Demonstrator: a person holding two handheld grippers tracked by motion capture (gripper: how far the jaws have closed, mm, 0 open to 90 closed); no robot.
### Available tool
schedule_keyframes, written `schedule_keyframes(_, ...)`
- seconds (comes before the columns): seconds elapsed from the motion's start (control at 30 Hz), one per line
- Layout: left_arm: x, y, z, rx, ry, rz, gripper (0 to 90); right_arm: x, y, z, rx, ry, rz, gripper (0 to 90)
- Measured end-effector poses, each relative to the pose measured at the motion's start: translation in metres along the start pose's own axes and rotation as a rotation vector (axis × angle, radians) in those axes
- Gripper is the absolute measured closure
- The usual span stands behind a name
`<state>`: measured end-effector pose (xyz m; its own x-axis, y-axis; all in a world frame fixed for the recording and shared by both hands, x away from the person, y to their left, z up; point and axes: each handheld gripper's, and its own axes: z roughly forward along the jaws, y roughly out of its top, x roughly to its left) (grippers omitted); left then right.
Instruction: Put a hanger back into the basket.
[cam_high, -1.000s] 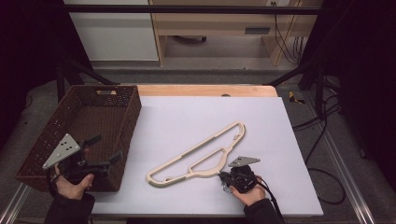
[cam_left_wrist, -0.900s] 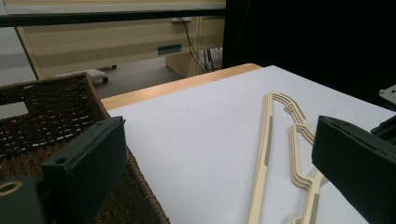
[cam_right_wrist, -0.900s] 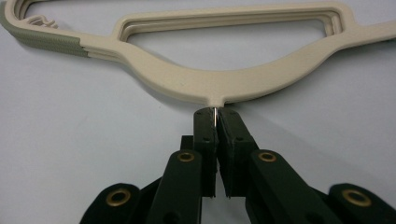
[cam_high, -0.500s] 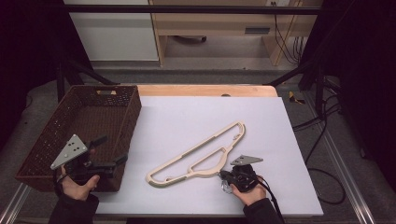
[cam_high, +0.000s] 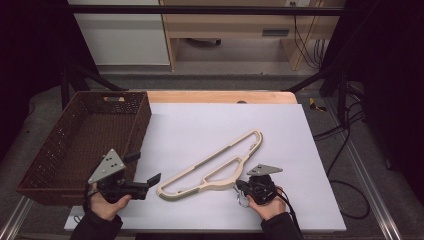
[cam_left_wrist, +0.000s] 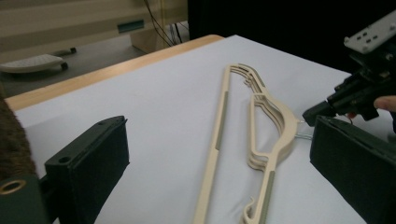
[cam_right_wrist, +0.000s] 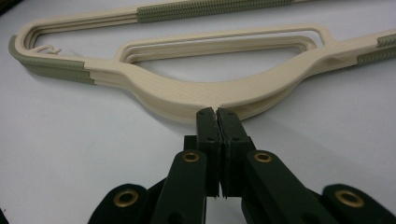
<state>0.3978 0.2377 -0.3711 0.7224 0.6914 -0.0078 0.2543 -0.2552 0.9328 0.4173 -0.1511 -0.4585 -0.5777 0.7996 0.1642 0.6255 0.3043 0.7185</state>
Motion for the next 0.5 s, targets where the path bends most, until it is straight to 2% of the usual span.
schedule_keyframes(0.1,-0.01,-0.003,0.014,0.047,-0.019,0.026,4.4,0.0,0.001,-0.001,0.003,-0.004,-0.015,89.1)
schedule_keyframes(0.4,-0.027,-0.014,0.047,0.149,-0.076,0.035,6.4,0.003,0.006,-0.003,0.009,-0.013,0.004,89.1)
schedule_keyframes(0.5,-0.031,-0.016,0.057,0.181,-0.086,0.047,7.2,0.002,0.006,-0.003,0.014,-0.012,-0.013,89.2)
